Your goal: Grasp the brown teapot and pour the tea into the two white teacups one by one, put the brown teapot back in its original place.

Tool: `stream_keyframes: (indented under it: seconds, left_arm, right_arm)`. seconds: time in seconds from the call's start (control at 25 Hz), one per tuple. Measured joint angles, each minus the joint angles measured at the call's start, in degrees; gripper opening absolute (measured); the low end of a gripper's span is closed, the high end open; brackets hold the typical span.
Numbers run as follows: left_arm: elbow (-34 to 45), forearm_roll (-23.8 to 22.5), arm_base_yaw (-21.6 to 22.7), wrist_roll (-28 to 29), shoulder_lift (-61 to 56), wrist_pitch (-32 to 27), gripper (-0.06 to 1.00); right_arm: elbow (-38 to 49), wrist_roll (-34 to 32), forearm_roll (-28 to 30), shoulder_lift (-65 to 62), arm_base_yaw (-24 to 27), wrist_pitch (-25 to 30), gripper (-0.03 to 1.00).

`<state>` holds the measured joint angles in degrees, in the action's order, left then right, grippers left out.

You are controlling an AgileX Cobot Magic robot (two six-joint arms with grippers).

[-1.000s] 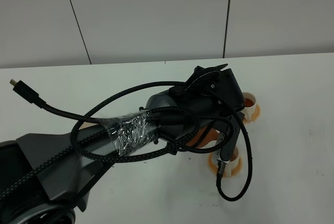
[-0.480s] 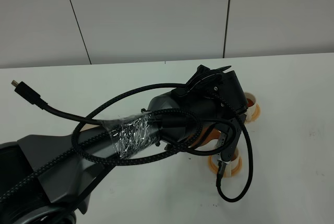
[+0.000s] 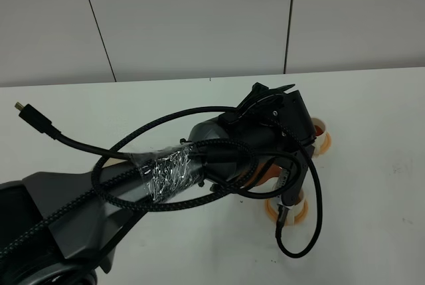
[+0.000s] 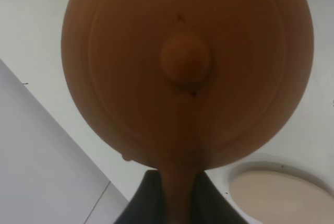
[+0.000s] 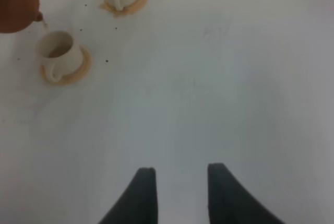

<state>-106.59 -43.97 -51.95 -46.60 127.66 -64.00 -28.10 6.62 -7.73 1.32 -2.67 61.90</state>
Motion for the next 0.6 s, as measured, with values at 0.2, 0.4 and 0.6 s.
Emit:
stream_keyframes:
  seconds: [0.2, 0.4, 0.6]
  left_arm:
    - [0.0, -0.41, -0.22, 0.0, 0.0, 0.0, 0.16]
    - [0.0, -0.78, -0.49, 0.0, 0.0, -0.67, 0.16]
    - [0.0, -0.98, -0.93, -0.1, 0.0, -0.67, 0.16]
  right_arm:
    - [0.0, 0.0, 0.0, 0.0, 0.0, 0.0, 0.24]
    - [0.0, 0.0, 0.0, 0.0, 0.0, 0.0, 0.24]
    - [0.0, 0.0, 0.0, 0.0, 0.0, 0.0, 0.24]
